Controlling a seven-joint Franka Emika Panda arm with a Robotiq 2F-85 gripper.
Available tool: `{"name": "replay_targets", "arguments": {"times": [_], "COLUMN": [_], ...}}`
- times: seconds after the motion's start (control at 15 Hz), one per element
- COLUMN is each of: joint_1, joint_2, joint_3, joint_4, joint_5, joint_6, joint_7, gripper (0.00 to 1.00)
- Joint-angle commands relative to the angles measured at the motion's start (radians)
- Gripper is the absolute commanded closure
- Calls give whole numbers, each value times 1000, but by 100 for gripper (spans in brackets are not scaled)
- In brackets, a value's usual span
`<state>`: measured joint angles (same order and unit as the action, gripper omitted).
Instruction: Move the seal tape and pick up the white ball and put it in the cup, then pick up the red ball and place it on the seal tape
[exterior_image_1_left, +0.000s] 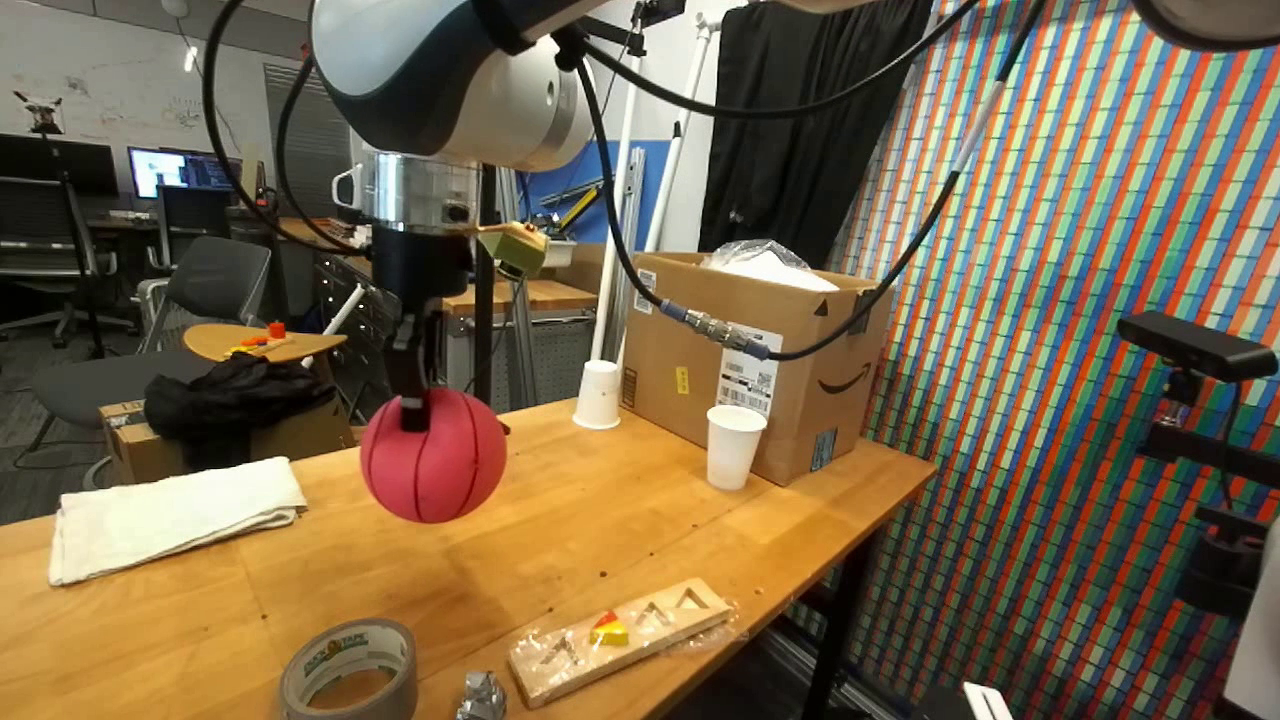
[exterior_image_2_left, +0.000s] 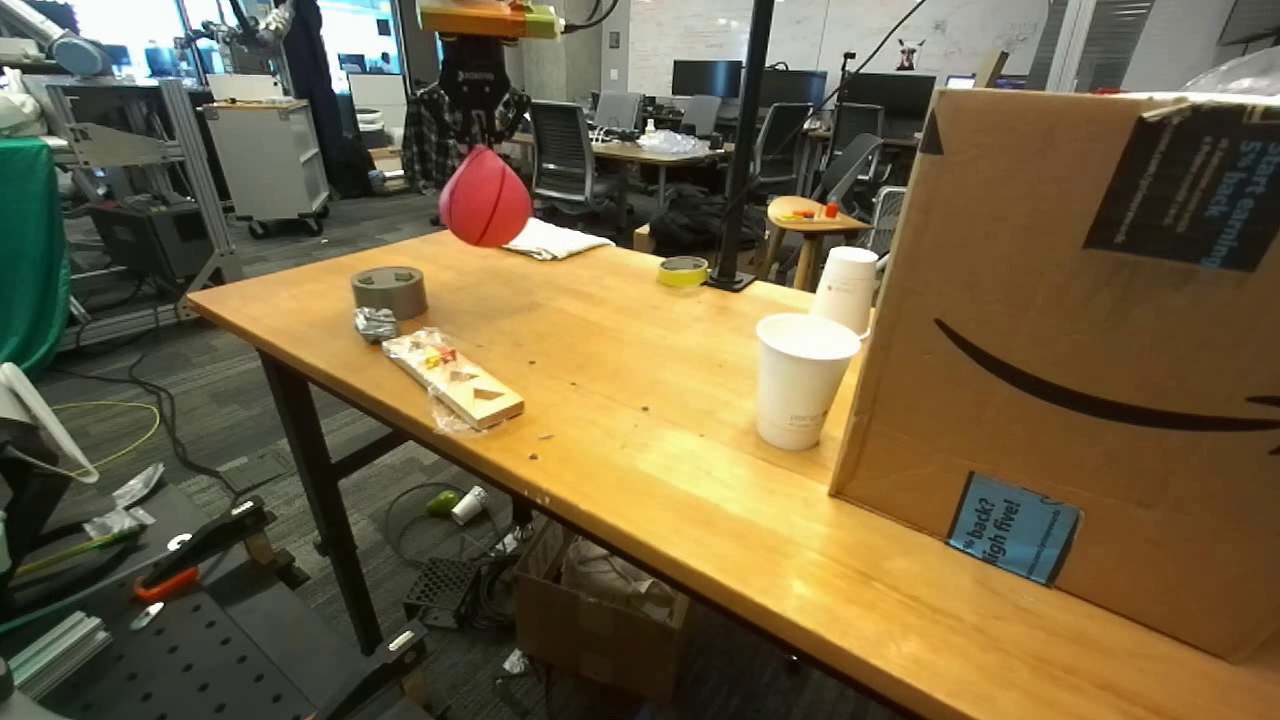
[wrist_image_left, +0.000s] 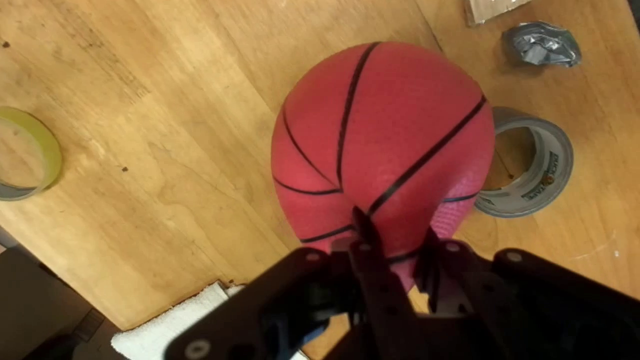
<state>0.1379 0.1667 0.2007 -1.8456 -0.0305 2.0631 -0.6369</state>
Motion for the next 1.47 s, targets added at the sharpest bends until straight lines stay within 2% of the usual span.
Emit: {"name": "replay_targets", "arguments": {"times": [0.0,0.53,0.87,1.4], "joint_1": [7,61,121,145], "joint_2": [-53,-175,-221,-143], "joint_3": [9,48,83,87], "joint_4": [-54,-211,-200,-135], "joint_5": [62,149,130,78], "joint_6": [-4,6,25,88], "joint_7": [55,173,176,109], "gripper": [92,93,93,93]}}
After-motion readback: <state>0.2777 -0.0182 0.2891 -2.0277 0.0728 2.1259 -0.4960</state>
